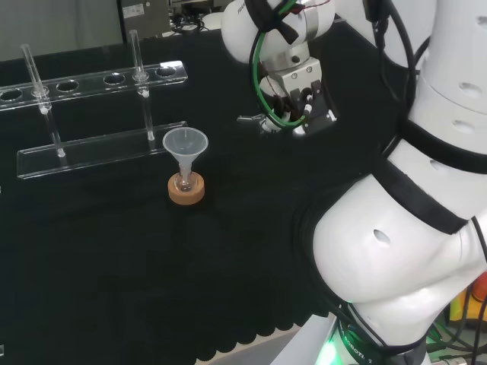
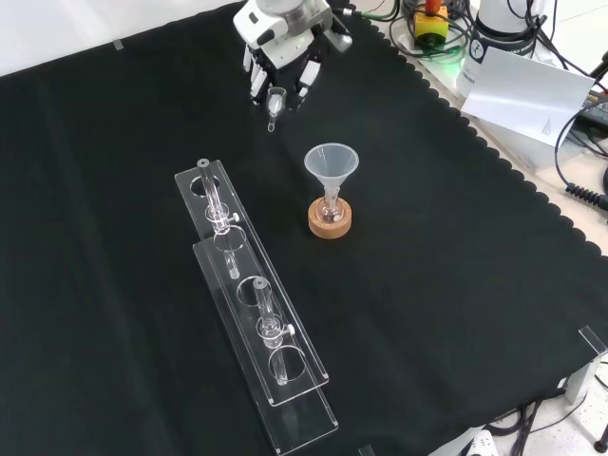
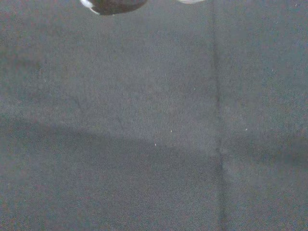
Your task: Pour all the NaCl from the weighing funnel into the round-bottom flask.
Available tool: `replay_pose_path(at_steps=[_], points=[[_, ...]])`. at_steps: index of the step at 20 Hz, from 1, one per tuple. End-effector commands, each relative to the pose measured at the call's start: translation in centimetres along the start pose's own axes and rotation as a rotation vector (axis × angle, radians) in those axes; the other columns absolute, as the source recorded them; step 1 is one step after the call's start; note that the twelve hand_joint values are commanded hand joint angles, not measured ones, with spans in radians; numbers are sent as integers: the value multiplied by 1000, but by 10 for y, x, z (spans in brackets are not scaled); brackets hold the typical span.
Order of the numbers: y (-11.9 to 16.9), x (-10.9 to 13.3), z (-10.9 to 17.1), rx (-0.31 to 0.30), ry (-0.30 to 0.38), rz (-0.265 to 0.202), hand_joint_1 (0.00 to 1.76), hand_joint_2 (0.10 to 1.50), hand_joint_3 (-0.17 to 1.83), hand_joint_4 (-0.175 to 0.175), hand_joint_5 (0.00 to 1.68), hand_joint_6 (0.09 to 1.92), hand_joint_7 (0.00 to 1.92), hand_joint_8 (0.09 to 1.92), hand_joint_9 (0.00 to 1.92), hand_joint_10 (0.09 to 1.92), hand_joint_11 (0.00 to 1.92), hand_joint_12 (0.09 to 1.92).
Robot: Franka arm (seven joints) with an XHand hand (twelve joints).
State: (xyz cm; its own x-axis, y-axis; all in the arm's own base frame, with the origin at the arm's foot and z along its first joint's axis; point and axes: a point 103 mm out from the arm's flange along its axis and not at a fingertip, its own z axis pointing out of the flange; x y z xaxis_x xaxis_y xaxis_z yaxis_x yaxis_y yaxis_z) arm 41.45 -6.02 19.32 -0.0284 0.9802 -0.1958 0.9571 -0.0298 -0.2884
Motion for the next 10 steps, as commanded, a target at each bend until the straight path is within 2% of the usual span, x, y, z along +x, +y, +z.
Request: replay_pose_path(at_steps=[1, 6, 10], points=[[-35, -2, -35, -34, -23, -11, 1089, 1124, -175, 135, 1145, 774, 1339, 409, 1456, 120, 1040, 909], [-51, 2, -47, -36, -37, -36, 1089, 1123, -175, 136, 1147, 771, 1339, 406, 1457, 117, 1040, 909], [-63, 6, -55, 5, -61, -69, 1089, 1122, -175, 138, 1149, 768, 1339, 404, 1458, 114, 1041, 909]])
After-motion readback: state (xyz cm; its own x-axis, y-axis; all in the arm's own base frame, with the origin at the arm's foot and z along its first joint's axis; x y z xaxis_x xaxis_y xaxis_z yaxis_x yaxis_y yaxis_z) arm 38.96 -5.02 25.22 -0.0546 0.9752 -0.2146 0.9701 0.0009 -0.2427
